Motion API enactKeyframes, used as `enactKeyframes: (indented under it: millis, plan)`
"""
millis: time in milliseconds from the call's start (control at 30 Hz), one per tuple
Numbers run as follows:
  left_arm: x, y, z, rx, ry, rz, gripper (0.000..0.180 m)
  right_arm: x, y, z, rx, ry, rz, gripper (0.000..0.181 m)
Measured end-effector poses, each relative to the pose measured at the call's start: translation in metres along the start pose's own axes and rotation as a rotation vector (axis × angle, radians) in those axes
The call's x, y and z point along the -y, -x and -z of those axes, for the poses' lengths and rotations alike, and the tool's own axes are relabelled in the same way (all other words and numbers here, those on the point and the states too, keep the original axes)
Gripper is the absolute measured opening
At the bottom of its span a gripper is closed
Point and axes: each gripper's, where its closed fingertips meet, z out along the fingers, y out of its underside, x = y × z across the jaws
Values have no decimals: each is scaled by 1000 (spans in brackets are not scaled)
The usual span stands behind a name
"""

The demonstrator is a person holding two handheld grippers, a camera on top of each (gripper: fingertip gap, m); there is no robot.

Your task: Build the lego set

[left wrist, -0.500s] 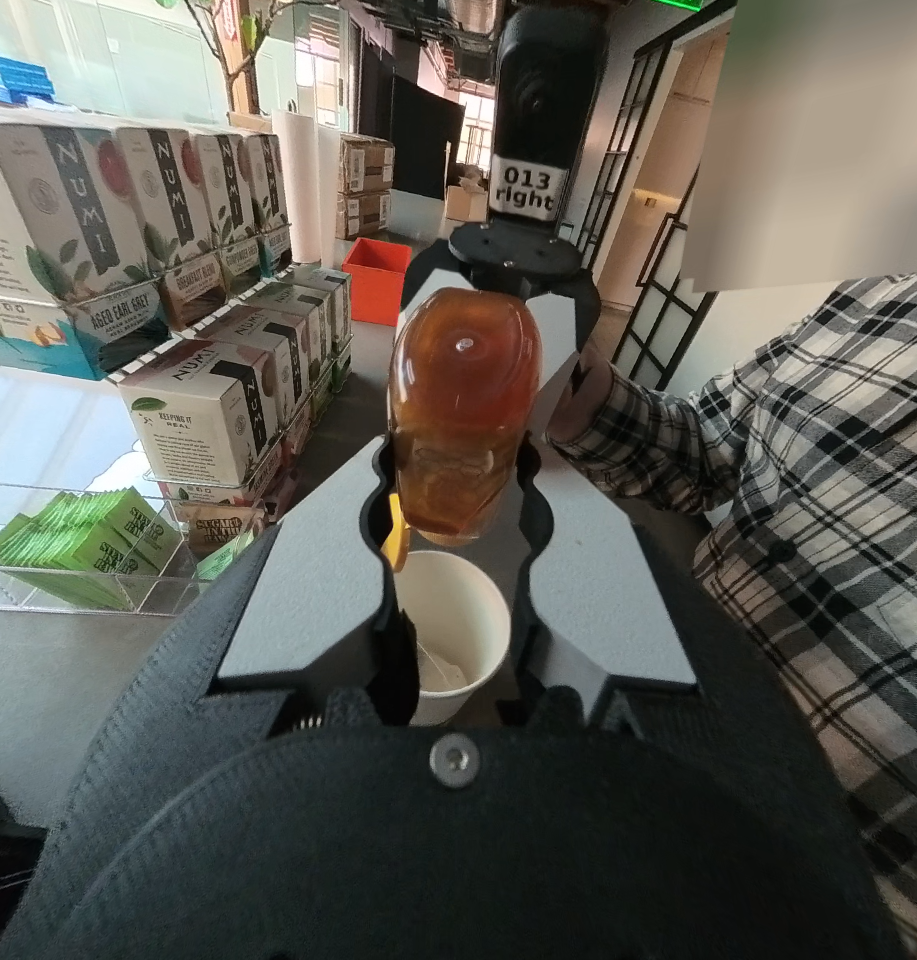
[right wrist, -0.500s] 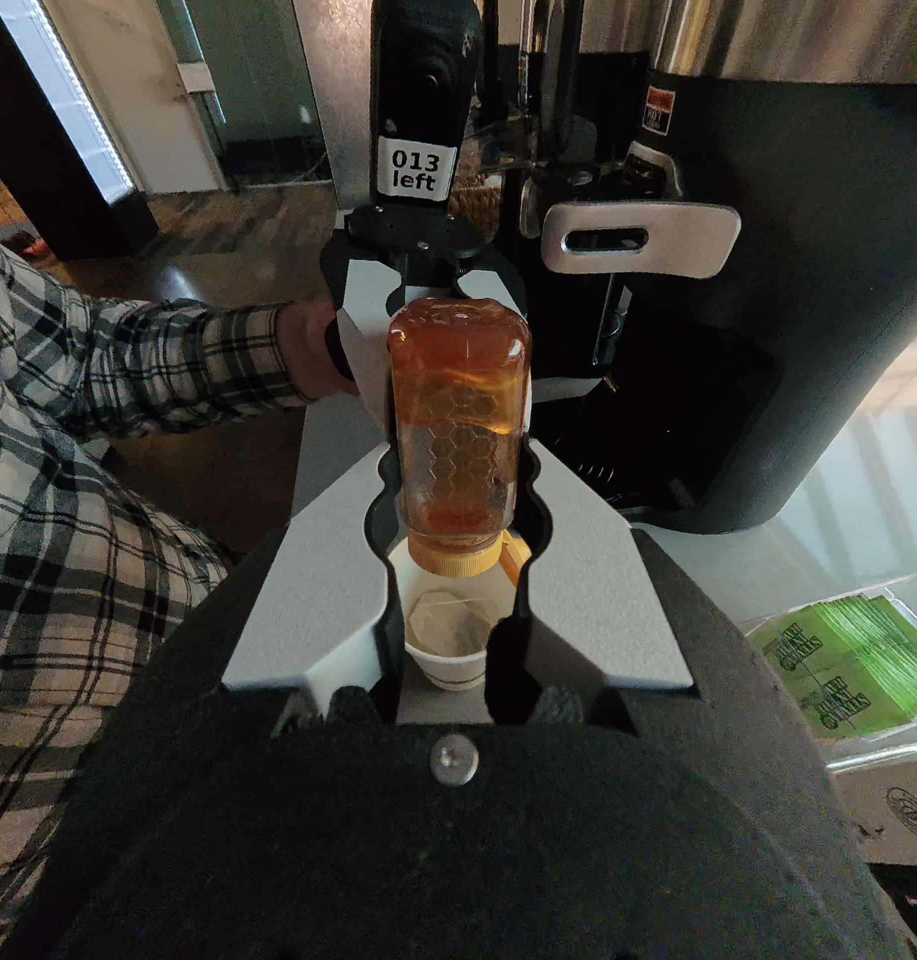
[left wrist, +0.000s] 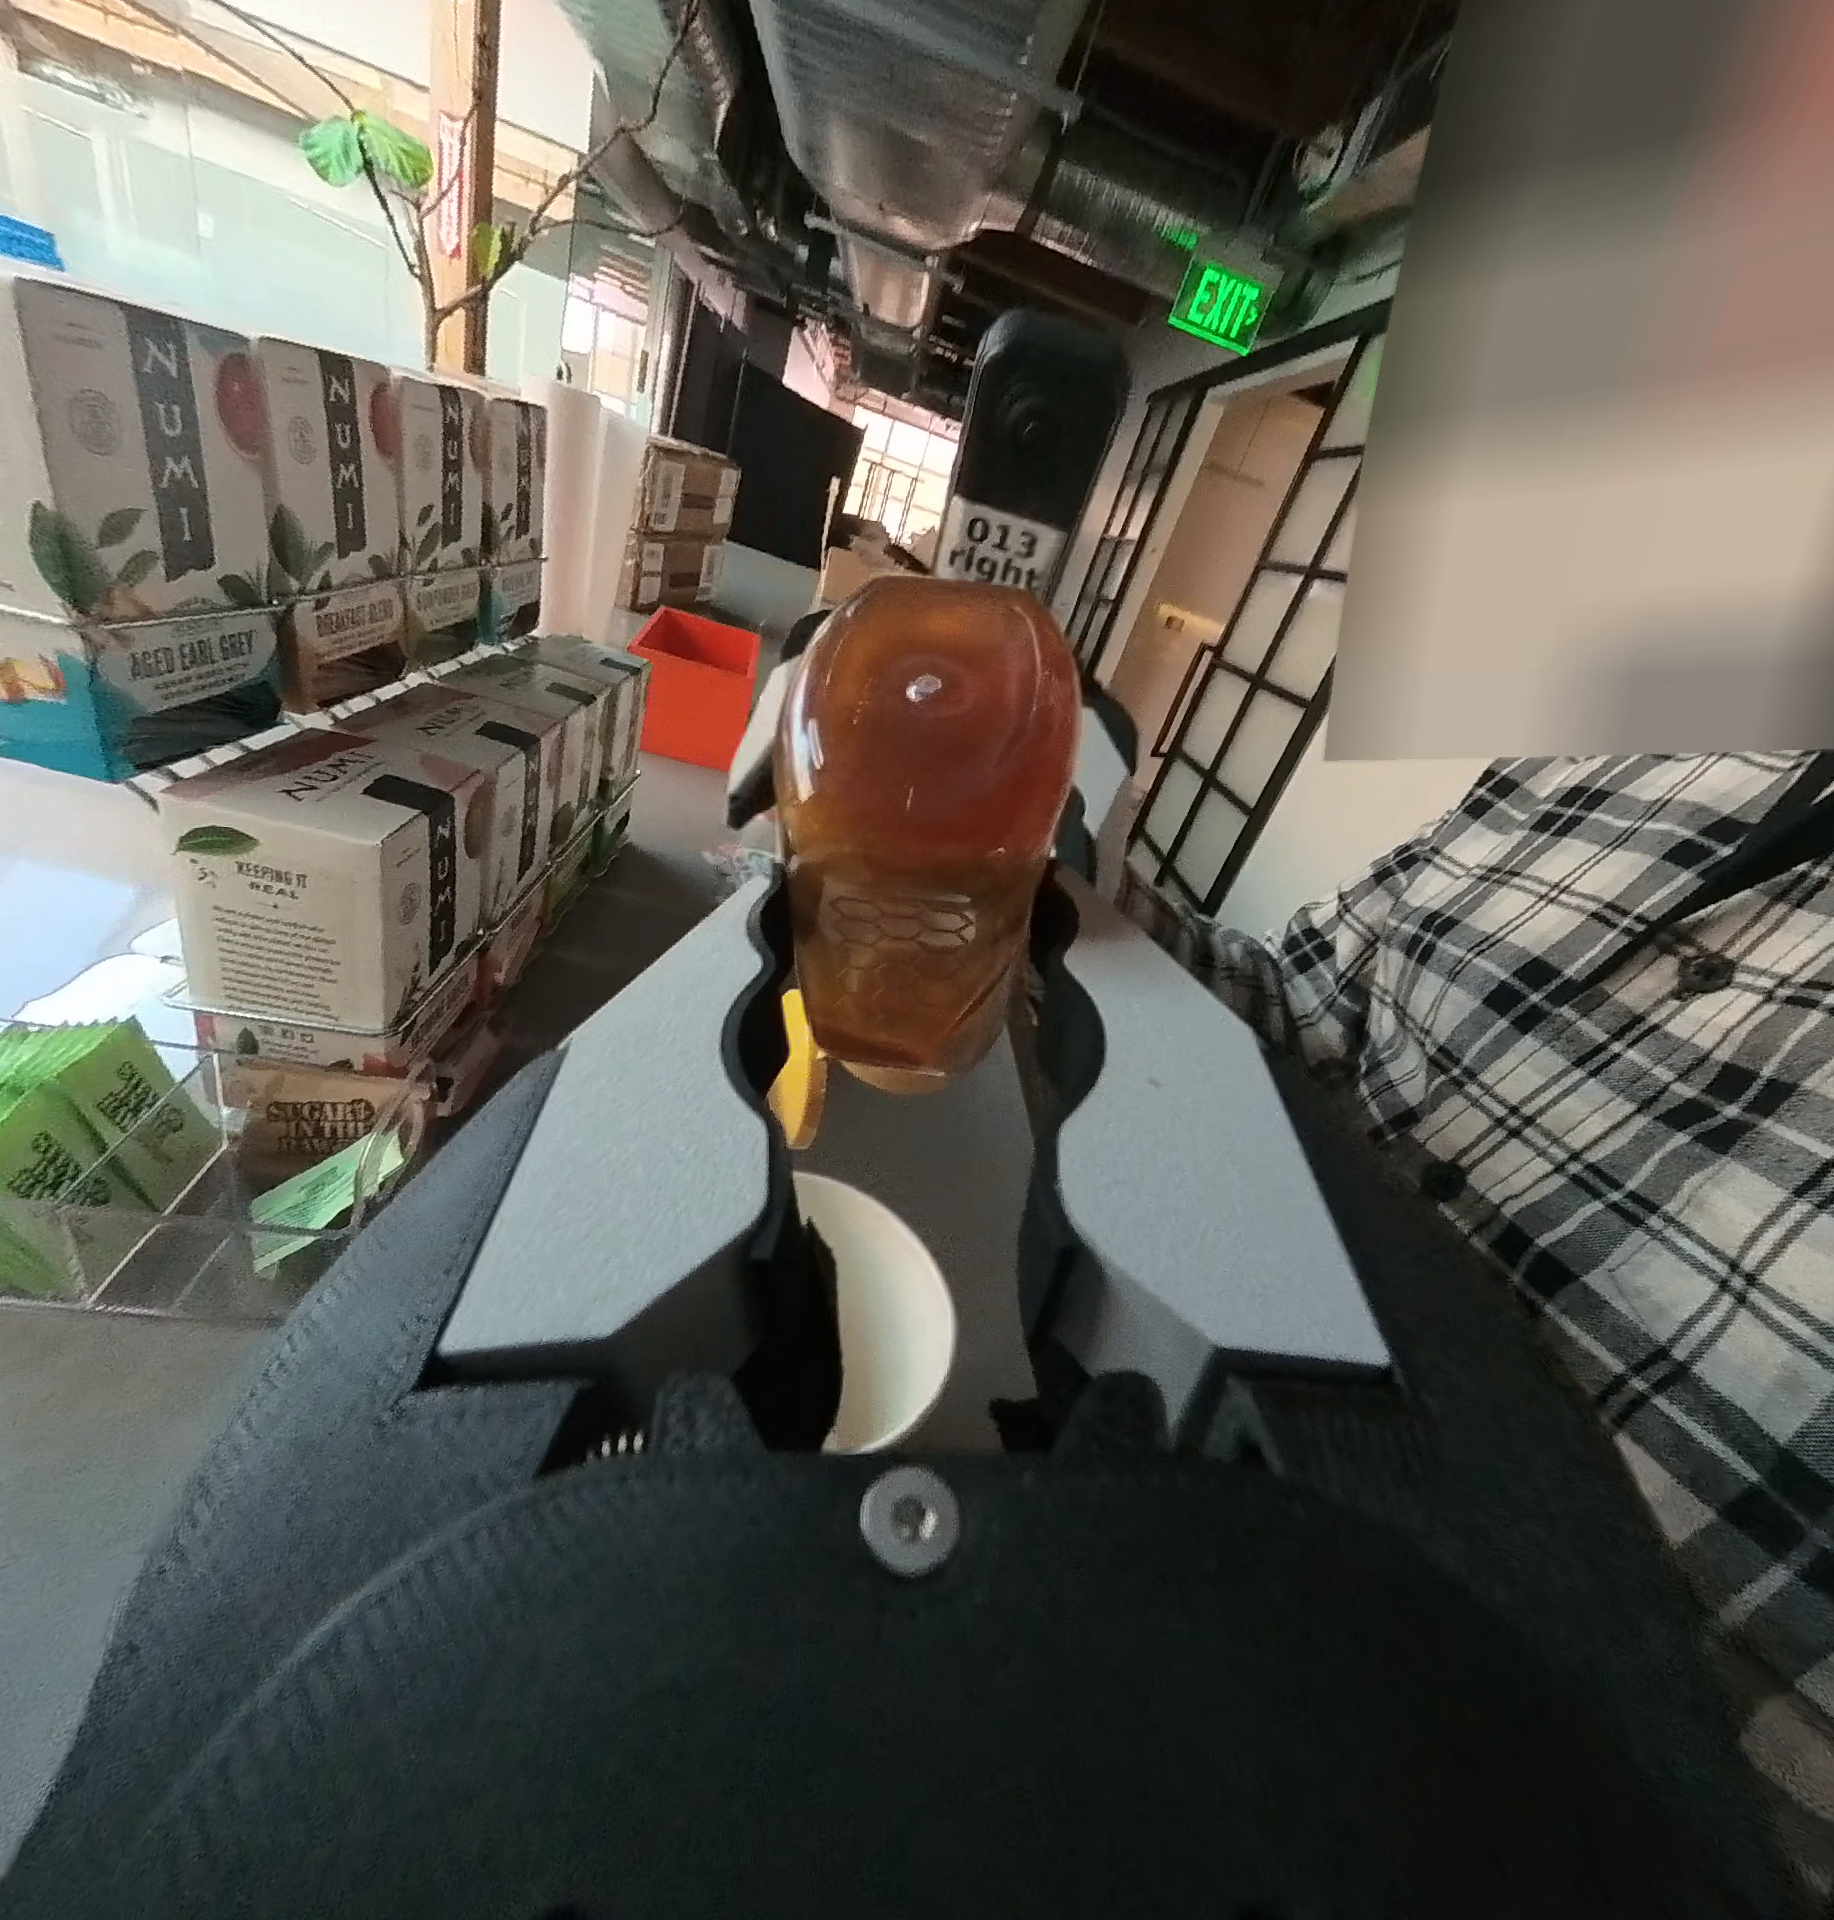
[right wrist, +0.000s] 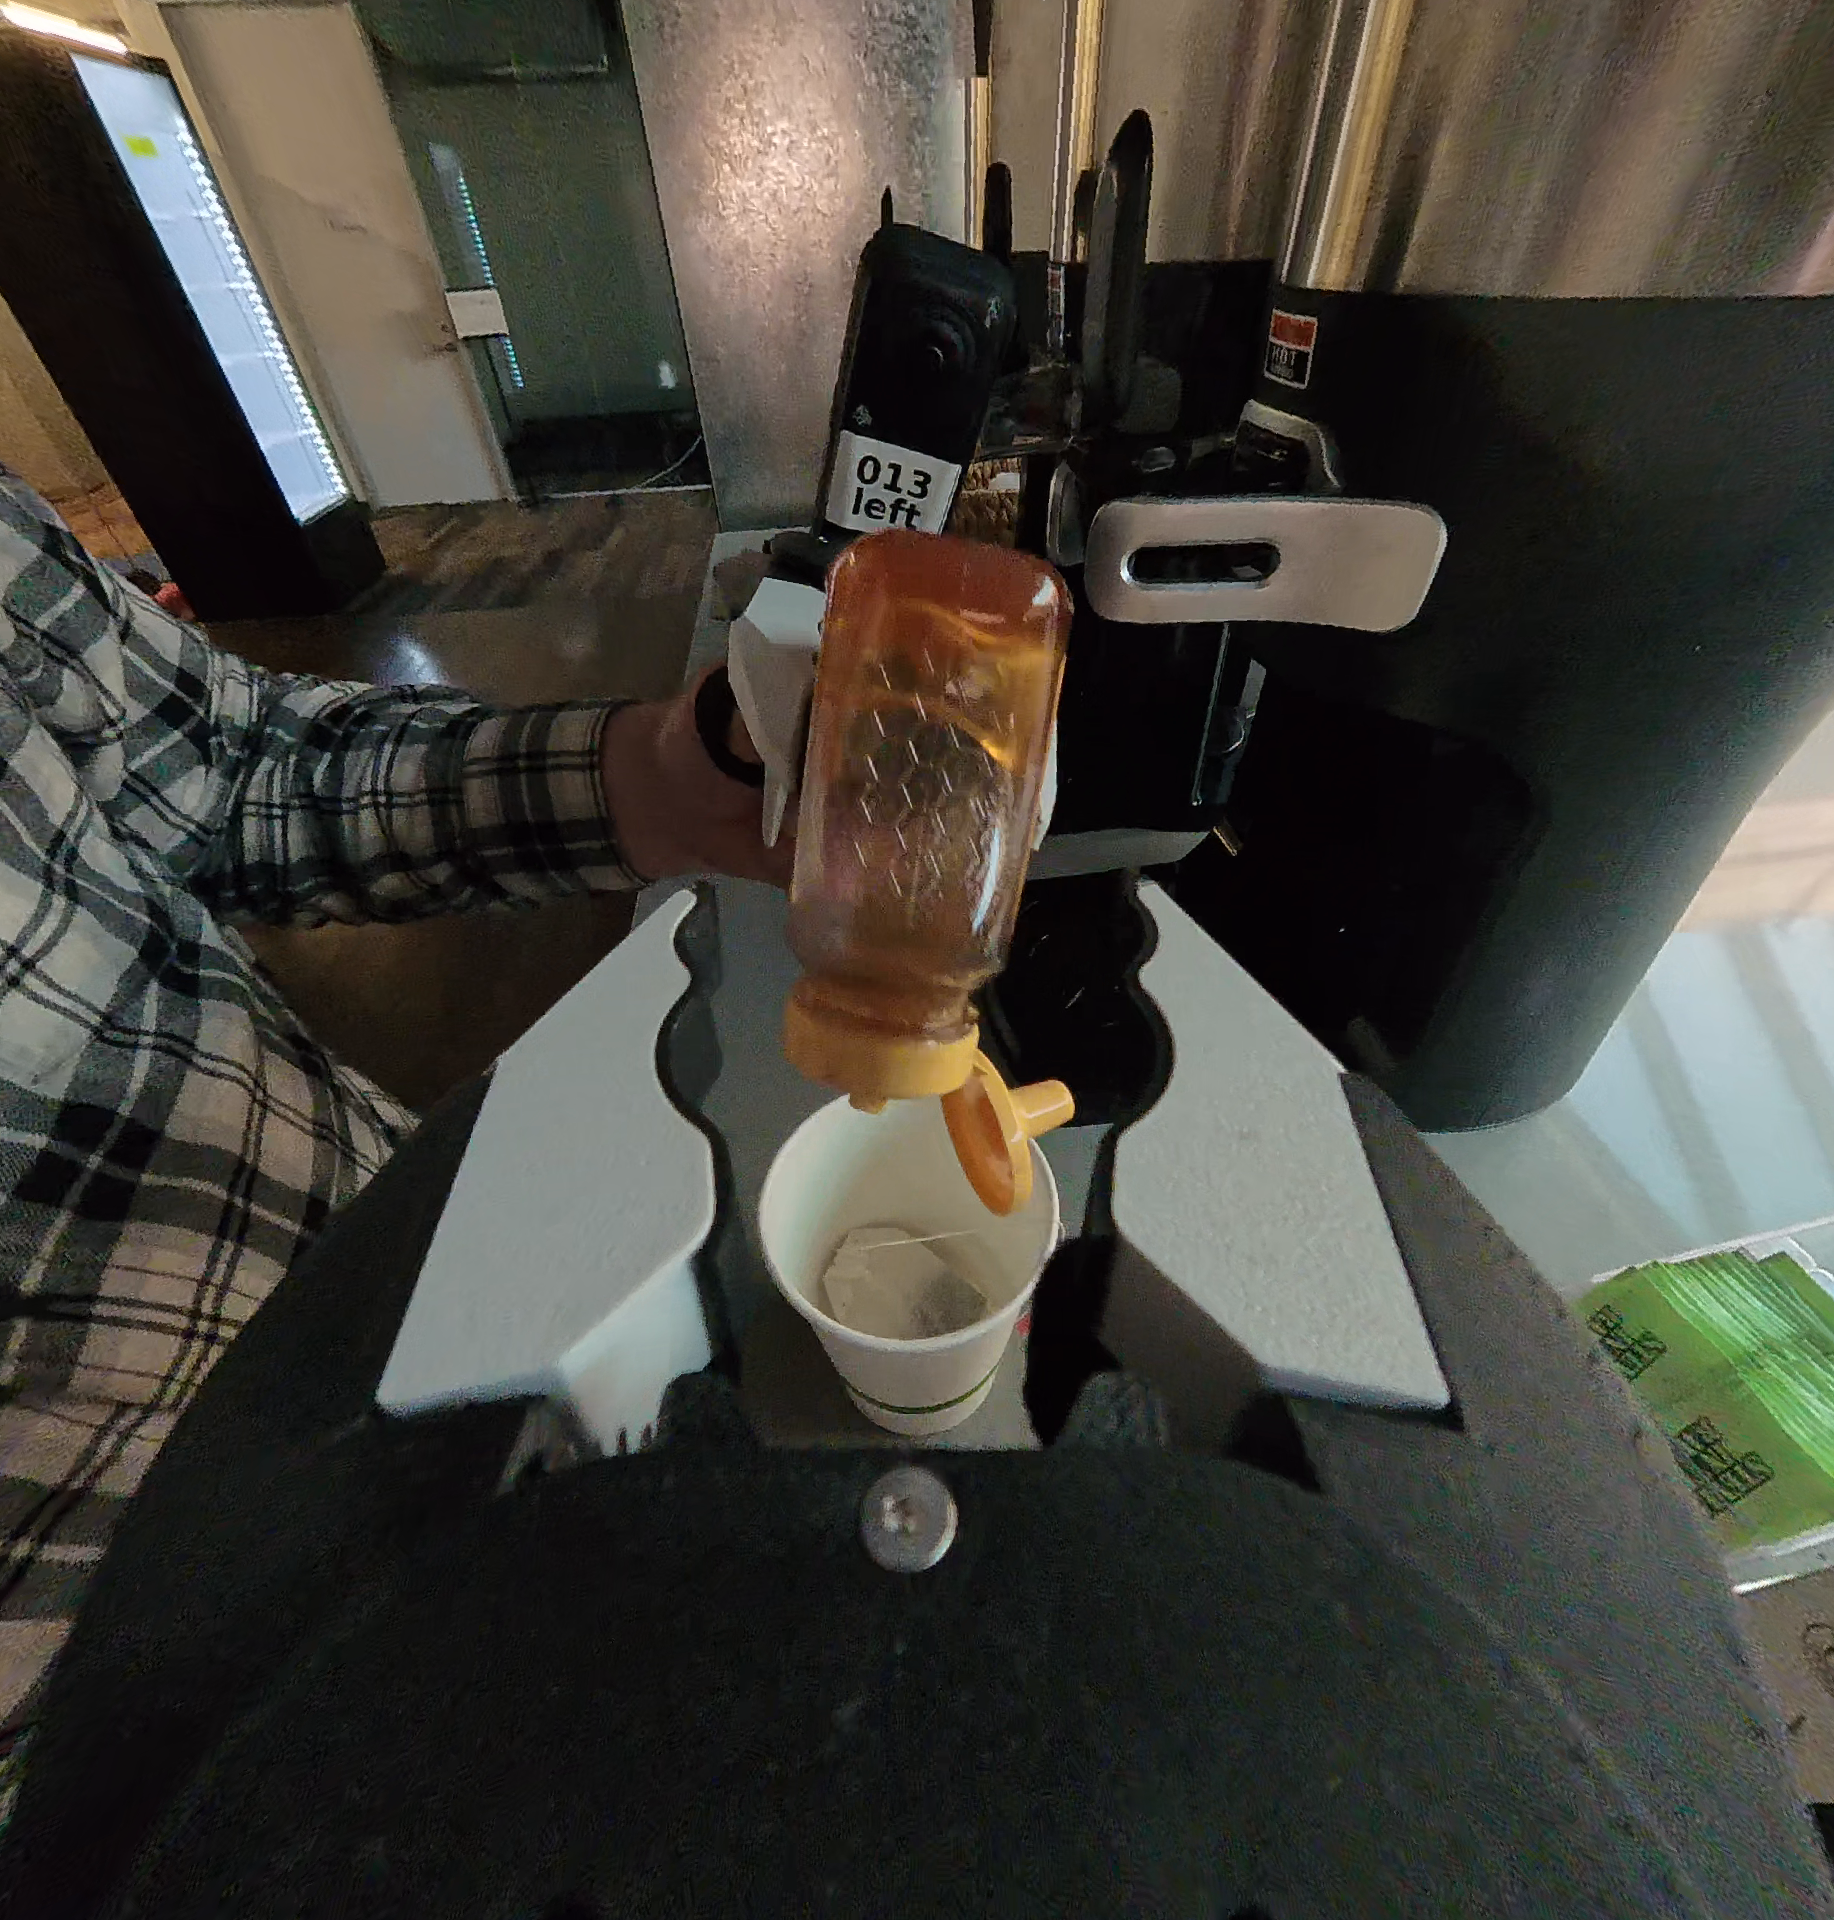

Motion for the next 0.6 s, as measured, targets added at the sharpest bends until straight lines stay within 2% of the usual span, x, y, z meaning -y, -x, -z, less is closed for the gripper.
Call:
enactKeyframes:
  millis: [100,233,600]
  plan:
    - [9,-4,0,-34,-51,20,44,-6,1,-3,37,19,13,82]
    - [19,-3,1,-33,-95,22,43,-21,6,-9,86,53,-26,71]
    - [22,-2,-4,11,-86,-27,43,-33,2,1,45,-3,-146,67]
